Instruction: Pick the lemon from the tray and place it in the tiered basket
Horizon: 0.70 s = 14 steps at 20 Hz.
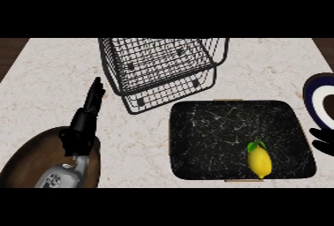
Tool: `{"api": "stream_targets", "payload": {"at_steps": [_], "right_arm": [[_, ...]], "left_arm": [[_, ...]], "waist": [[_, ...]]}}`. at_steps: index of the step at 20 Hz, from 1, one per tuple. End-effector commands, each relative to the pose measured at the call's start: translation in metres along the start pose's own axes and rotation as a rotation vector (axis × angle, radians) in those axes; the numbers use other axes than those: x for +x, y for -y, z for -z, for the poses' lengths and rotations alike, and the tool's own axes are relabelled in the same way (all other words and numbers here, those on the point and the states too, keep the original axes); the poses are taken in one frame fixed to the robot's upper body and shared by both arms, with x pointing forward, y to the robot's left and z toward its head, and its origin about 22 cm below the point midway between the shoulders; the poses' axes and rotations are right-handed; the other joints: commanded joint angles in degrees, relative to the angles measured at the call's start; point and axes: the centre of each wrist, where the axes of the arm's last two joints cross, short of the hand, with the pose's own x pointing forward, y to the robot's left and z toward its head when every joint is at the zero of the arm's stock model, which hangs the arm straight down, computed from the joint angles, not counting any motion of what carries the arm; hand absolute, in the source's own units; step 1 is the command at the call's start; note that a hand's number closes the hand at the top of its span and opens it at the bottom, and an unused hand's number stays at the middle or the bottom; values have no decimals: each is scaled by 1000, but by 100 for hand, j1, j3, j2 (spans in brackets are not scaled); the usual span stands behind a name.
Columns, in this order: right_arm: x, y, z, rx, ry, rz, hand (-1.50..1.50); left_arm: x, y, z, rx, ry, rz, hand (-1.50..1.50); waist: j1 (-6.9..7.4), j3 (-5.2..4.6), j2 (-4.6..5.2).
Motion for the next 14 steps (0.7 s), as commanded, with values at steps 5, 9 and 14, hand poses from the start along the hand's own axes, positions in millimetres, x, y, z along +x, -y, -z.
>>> {"api": "stream_targets", "payload": {"at_steps": [5,9,14], "right_arm": [[28,-18,4,76,-111,-91,-150],[14,-11,11,87,-152,-125,-150],[8,-27,12,71,-173,-175,-150]], "left_arm": [[-3,9,-3,6,-1,14,0],[0,4,3,-4,0,12,0],[-5,11,-5,4,14,11,0]], "waist": [[-12,-1,1],[4,3,5],[7,10,3]]}}
